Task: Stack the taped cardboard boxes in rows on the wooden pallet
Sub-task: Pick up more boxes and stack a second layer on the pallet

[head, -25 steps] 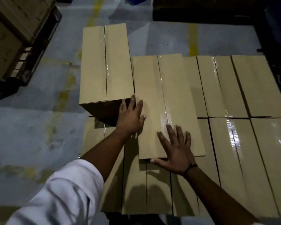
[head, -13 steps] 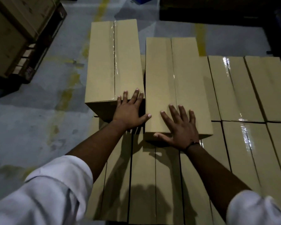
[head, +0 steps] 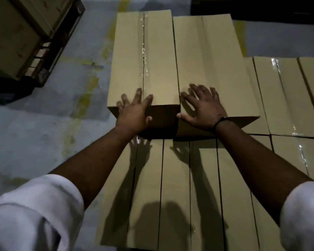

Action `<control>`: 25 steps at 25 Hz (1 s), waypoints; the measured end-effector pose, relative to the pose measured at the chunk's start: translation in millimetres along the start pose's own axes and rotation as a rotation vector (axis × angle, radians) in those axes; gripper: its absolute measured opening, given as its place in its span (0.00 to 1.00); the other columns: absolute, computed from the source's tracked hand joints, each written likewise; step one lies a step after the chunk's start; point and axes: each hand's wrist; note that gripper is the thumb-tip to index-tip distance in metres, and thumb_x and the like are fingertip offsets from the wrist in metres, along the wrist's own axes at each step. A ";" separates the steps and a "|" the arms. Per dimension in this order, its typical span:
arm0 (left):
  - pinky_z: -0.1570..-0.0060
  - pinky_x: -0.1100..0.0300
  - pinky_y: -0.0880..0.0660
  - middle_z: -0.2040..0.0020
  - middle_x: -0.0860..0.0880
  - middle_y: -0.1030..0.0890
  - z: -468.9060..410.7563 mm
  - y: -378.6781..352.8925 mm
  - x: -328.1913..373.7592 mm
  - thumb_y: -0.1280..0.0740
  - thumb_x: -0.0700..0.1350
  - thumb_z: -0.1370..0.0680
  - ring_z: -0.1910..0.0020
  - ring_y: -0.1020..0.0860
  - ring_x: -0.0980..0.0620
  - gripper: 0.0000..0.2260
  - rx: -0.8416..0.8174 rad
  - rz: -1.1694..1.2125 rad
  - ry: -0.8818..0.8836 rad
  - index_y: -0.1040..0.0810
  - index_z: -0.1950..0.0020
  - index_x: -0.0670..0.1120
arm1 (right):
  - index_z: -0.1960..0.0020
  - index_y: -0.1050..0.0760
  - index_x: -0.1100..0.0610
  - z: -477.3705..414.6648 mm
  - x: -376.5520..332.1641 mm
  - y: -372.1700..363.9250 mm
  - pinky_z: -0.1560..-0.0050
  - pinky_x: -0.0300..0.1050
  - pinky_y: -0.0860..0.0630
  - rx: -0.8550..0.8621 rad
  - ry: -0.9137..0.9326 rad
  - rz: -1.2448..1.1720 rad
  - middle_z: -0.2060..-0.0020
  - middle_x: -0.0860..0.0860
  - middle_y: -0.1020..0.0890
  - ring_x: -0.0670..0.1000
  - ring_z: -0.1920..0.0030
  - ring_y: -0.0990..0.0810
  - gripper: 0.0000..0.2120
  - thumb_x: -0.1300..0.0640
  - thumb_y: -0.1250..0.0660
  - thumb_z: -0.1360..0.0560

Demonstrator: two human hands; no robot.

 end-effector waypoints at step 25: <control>0.27 0.47 0.31 0.17 0.48 0.42 -26.6 11.2 -151.9 0.36 0.29 0.21 0.22 0.35 0.42 0.34 0.111 0.218 -0.040 0.34 0.20 0.58 | 0.23 0.35 0.40 -50.2 -107.4 -10.0 0.24 0.64 0.41 0.037 -0.188 -0.068 0.21 0.56 0.36 0.60 0.21 0.41 0.23 0.43 0.38 0.17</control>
Point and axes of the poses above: each hand's wrist, its own z-axis away from the middle knuckle, its own y-axis out of the back of the hand, x = y × z
